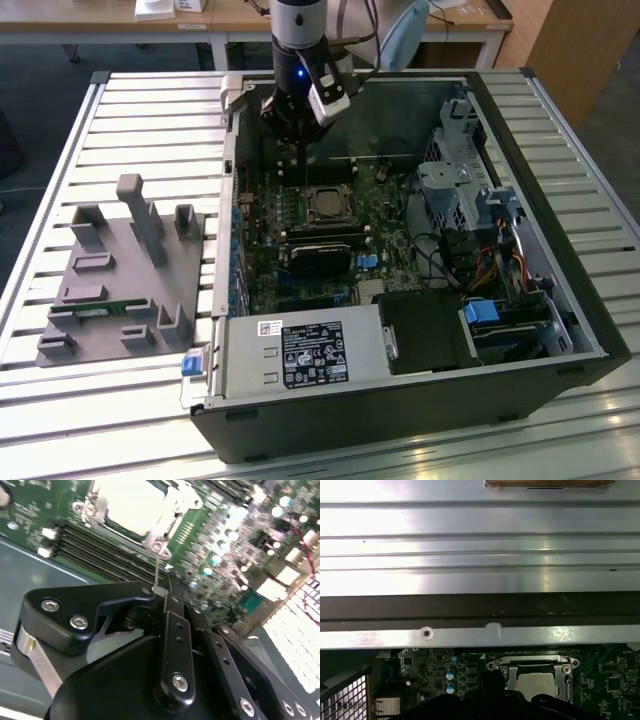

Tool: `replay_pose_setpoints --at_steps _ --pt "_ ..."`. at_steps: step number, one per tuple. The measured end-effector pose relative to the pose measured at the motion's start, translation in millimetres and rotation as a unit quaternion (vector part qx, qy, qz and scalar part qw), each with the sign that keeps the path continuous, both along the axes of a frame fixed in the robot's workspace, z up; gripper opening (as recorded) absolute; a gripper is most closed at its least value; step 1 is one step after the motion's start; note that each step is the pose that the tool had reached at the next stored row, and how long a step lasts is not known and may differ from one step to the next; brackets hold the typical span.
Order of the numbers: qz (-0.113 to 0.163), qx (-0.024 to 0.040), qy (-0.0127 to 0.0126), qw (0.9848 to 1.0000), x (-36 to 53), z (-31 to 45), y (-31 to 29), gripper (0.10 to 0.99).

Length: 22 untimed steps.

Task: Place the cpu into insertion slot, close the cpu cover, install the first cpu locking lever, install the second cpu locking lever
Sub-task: 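Install the first cpu locking lever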

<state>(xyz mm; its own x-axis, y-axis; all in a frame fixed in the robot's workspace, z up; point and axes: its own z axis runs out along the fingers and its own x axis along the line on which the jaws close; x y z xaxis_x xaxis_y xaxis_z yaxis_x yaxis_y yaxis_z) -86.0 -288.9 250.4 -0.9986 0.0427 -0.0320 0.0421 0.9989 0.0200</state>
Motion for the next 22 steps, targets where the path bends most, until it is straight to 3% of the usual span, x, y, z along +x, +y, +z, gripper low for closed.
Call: replay_pose_setpoints --at_steps 7,10,14,19,20,22 --pt "0.000 0.0000 0.0026 1.0000 30.7 -4.9 2.3 0.106" --pt "0.000 0.0026 0.0029 1.0000 32.1 -6.7 2.3 0.106" --pt "0.000 0.0120 0.0028 0.9999 32.3 -11.6 2.3 0.106" --pt "0.000 0.0124 0.0029 0.9999 41.0 -15.9 3.3 0.106" --pt "0.000 0.0140 0.0029 0.9999 41.2 -16.1 3.3 0.106" --pt "0.000 0.0230 0.0029 0.9997 41.4 -16.7 3.4 0.106"
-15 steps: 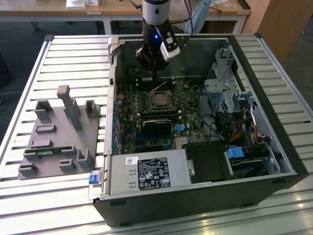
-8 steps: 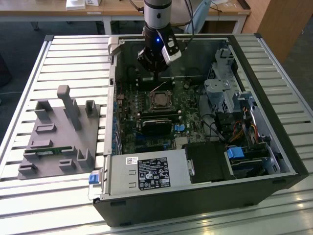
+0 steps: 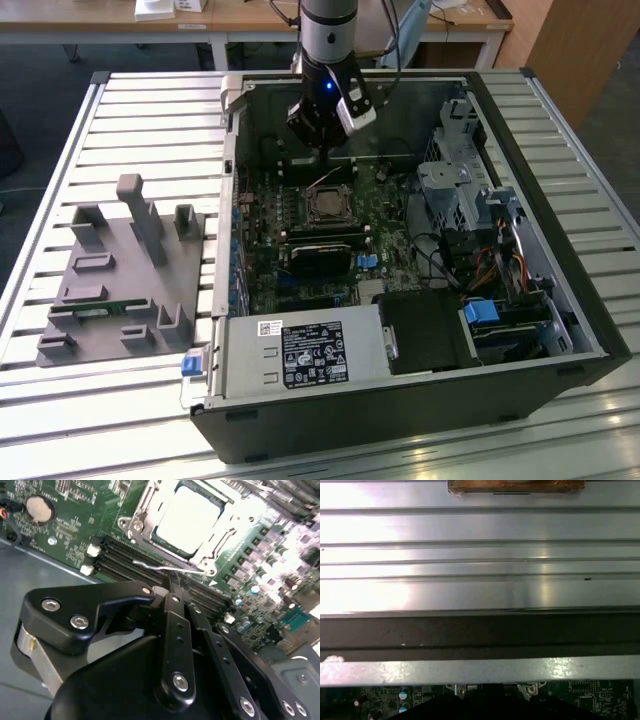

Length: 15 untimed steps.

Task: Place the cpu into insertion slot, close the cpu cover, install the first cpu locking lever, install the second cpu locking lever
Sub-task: 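Install the first cpu locking lever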

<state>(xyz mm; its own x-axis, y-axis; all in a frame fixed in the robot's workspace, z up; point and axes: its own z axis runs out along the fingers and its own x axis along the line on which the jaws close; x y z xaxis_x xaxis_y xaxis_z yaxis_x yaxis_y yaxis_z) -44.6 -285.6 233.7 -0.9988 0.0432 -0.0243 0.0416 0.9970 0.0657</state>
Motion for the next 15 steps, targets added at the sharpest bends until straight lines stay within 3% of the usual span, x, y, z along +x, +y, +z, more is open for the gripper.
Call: replay_pose_setpoints --at_steps 2,15 --pt "0.000 0.0050 -0.0001 1.0000 0.4 -1.9 0.1 0.106" --pt "0.006 0.0050 0.0001 1.0000 12.9 -11.0 0.6 0.106"
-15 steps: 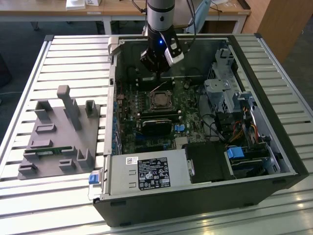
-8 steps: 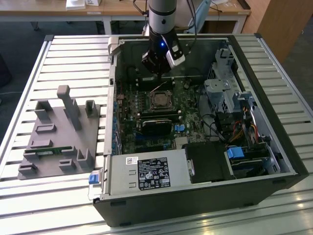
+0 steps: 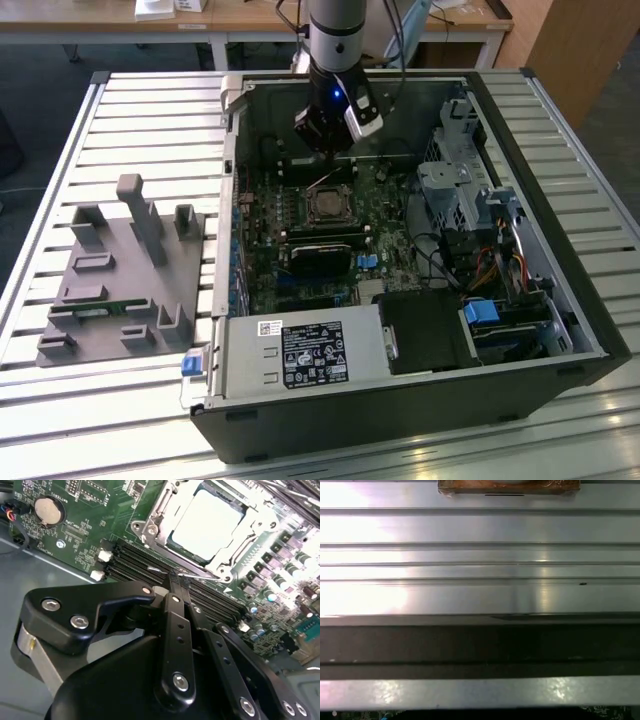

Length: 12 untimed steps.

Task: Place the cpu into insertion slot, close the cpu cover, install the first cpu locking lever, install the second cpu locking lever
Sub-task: 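Install the first cpu locking lever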

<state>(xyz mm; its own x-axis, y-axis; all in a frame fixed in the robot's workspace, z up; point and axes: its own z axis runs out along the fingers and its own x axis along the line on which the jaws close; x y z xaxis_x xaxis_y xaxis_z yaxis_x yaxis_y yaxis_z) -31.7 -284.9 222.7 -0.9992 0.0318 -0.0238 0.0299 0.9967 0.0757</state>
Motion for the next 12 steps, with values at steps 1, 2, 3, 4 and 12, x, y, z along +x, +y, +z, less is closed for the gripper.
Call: replay_pose_setpoints --at_steps 1,2,3,4,12 --pt "0.000 0.0000 0.0000 1.0000 0.8 -0.6 0.2 0.106" --pt "0.000 0.0000 0.0001 1.0000 1.7 -1.2 0.4 0.106" --pt "0.000 0.0000 0.0001 1.0000 2.7 -1.9 0.5 0.106" --pt "0.000 0.0000 0.0001 1.0000 3.7 -2.5 0.6 0.106" --pt "0.000 -0.0001 0.0026 1.0000 11.0 -10.2 1.7 0.106"
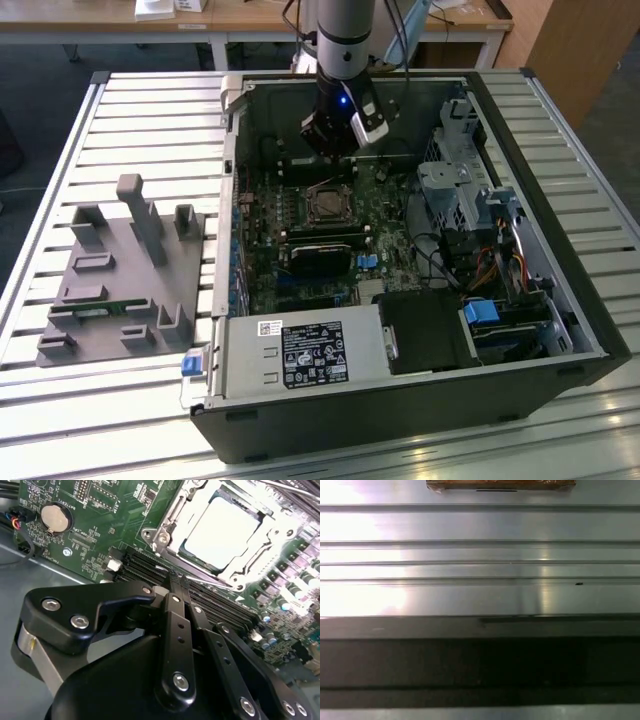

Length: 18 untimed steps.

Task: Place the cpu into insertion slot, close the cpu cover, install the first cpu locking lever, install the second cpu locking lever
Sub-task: 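Install the first cpu locking lever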

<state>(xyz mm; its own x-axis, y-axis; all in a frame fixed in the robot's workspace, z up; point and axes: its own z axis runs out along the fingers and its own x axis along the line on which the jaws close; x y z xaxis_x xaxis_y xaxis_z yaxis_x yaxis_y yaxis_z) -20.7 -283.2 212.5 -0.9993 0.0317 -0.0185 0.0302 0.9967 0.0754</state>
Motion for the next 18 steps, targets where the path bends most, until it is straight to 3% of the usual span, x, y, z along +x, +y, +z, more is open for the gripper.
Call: replay_pose_setpoints --at_steps 4,18 --pt "0.000 0.0000 0.0020 1.0000 2.4 -4.2 0.5 0.106" --pt "0.000 -0.0042 0.0054 1.0000 4.4 -11.1 0.6 0.106"
